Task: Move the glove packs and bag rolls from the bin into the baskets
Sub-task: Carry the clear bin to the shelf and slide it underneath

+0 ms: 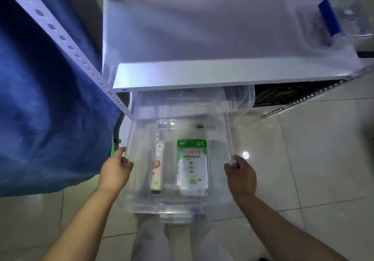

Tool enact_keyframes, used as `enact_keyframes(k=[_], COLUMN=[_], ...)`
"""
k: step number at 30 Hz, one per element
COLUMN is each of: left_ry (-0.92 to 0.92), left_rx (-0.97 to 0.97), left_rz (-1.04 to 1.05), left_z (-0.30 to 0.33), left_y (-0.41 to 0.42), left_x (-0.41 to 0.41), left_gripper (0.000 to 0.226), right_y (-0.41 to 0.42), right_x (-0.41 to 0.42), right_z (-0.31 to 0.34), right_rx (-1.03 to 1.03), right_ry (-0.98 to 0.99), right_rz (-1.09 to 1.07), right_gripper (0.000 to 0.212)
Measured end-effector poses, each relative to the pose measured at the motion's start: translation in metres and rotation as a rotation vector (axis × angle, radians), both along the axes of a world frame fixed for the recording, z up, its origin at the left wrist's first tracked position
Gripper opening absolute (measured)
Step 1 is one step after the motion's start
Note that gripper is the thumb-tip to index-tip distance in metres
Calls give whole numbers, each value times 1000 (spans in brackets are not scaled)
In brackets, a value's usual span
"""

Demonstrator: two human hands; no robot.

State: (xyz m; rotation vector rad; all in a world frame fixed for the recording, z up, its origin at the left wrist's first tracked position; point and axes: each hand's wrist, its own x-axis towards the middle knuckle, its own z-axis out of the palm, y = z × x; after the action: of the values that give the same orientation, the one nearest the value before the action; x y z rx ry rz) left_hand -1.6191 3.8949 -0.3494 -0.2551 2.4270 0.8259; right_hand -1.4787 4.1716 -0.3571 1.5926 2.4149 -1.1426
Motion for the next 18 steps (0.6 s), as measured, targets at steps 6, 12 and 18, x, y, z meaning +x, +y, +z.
enact_keyframes(k=[6,12,18], left_ry=[150,214,217], left_rx=[25,105,168], left_rz=[102,233,295], left_z=[-60,-102,-131], left_y=[37,56,54], left_x=[-35,-71,-82], left_gripper=[42,37,30], right_y=[43,67,78], right_x=[-65,-119,-159], right_z=[-62,-110,-140], right_rx=[50,66,56], right_ry=[57,176,294], right_rz=[82,103,83], right_gripper=[20,22,21])
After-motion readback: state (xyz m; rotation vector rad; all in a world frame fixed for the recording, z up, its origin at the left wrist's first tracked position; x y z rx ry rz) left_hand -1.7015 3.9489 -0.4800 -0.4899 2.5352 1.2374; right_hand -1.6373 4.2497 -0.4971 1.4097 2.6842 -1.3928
